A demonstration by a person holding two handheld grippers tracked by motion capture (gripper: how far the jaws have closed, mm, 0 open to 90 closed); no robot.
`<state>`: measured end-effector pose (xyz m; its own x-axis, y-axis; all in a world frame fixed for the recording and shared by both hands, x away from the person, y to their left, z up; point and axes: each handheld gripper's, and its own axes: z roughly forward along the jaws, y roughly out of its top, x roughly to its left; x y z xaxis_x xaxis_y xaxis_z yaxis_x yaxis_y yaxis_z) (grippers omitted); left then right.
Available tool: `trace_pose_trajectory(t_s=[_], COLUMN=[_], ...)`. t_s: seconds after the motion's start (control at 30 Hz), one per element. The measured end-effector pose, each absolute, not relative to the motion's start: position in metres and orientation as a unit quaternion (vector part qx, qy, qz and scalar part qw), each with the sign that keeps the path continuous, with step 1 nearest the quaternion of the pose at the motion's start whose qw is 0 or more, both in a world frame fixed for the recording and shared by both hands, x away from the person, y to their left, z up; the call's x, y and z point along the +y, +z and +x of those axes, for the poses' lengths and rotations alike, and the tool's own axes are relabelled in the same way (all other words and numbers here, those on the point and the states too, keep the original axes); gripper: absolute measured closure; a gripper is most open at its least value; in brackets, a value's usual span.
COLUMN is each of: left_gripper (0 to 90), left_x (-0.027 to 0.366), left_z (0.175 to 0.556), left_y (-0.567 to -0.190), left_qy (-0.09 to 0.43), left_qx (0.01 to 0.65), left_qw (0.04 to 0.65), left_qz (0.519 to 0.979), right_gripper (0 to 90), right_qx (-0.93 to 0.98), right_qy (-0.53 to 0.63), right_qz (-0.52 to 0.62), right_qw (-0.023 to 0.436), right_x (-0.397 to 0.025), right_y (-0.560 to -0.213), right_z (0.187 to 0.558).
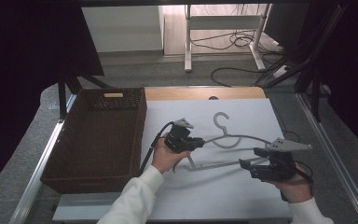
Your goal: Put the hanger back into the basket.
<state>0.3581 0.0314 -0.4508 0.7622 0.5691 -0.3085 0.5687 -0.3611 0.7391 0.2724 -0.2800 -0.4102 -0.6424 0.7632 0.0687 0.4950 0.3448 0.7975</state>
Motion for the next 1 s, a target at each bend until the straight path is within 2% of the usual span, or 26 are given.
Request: trace_pose_trajectory(t_s=[0.37,1.0], left_gripper=[82.1,82.1], left_x=[0.046,0.077], left_z=[0.353,0.335], left_y=[-0.429,-0.371], left_qy=[0.041,0.106], left_qx=[0.343,0.333], left_qw=[0.450,0.458], left_qz=[0.823,0.817], right_gripper=[27.7,27.8], right_qx=[0.798,0.797], right_qy=[0.424,0.425], right_qz=[0.395,0.395], right_qw=[0.166,0.167], right_x=[-0.283,-0.284], right_y=[-0.408,-0.407], right_z=[0.271,0.270])
